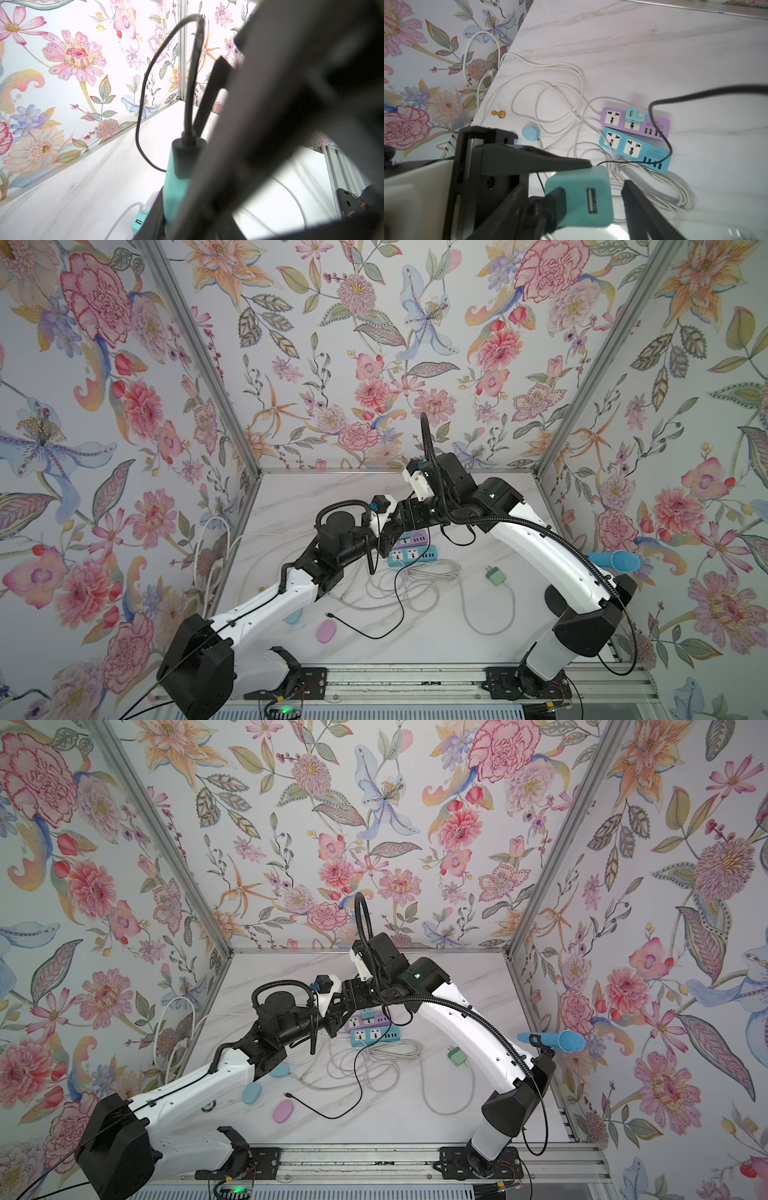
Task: Charge the bluetooth headset
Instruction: Pick up the plug from the center of the board.
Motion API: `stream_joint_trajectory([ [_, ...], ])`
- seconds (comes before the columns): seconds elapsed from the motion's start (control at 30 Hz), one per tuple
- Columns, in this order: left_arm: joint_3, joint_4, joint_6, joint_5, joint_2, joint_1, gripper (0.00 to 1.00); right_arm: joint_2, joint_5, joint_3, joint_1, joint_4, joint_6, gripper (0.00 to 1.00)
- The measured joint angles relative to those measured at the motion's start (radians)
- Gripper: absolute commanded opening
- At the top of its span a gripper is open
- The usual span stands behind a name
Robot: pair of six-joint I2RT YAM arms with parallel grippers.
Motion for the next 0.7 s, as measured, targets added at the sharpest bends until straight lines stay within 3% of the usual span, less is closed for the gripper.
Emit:
stream_joint_trajectory([
  [0.3, 0.001, 0.000, 0.000, 0.001, 0.000, -0.001, 0.00, -0.129, 0.016, -0.093, 0.005, 0.011, -0.018, 0.72],
  [0.7, 0.001, 0.000, 0.000, 0.001, 0.000, -0.001, 0.00, -0.080, 0.039, -0.077, 0.005, 0.026, -0.018, 0.71],
])
